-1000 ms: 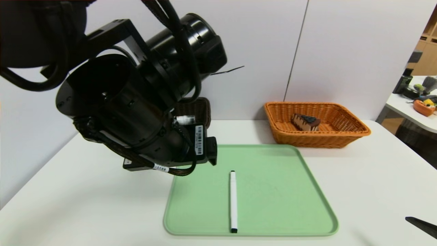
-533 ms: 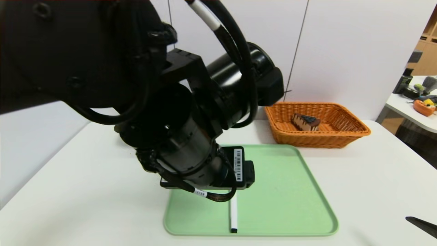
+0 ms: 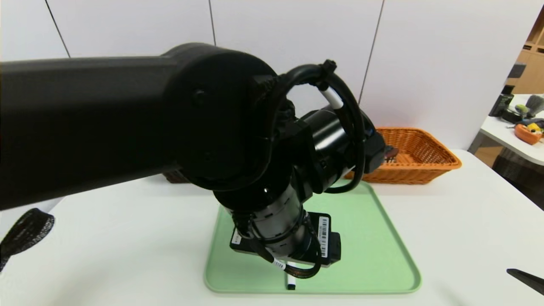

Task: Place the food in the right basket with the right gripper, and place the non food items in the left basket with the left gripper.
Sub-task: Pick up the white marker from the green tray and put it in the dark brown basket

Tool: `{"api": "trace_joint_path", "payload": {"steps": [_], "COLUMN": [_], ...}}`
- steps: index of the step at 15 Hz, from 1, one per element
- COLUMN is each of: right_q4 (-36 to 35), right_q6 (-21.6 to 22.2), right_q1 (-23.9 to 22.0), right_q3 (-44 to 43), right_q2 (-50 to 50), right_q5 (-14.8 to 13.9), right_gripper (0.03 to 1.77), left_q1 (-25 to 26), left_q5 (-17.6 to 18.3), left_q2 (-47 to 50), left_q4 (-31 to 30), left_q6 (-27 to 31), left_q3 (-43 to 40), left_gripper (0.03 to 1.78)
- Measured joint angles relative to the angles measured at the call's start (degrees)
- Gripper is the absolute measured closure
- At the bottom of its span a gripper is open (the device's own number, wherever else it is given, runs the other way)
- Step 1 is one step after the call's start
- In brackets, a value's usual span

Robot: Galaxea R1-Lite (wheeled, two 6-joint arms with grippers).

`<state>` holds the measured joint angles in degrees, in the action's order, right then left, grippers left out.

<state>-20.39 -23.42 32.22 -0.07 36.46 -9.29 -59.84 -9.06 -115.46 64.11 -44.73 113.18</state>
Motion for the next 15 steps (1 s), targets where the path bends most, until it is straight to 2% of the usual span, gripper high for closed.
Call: {"api": "trace_joint_path", "payload": {"steps": [4,15], "right_q4": [0.0,-0.8], "right_q6": [0.3,0.1], "right_q1": [0.0,0.0], "right_q3": [0.0,-0.2], "right_q2": [-0.2,-0.2], "right_q5": [0.1,0.0], "right_gripper": [0.1,0.1], "left_q1": [1.5,2.1], "left_q5": [0.1,0.3], "left_q2": [-2.5,-5.5], "left_q4": [-1.3,-1.6], "left_q6": [2.1,2.4], "left_q3": [0.0,-0.6], "left_gripper": [0.12,0.12]}}
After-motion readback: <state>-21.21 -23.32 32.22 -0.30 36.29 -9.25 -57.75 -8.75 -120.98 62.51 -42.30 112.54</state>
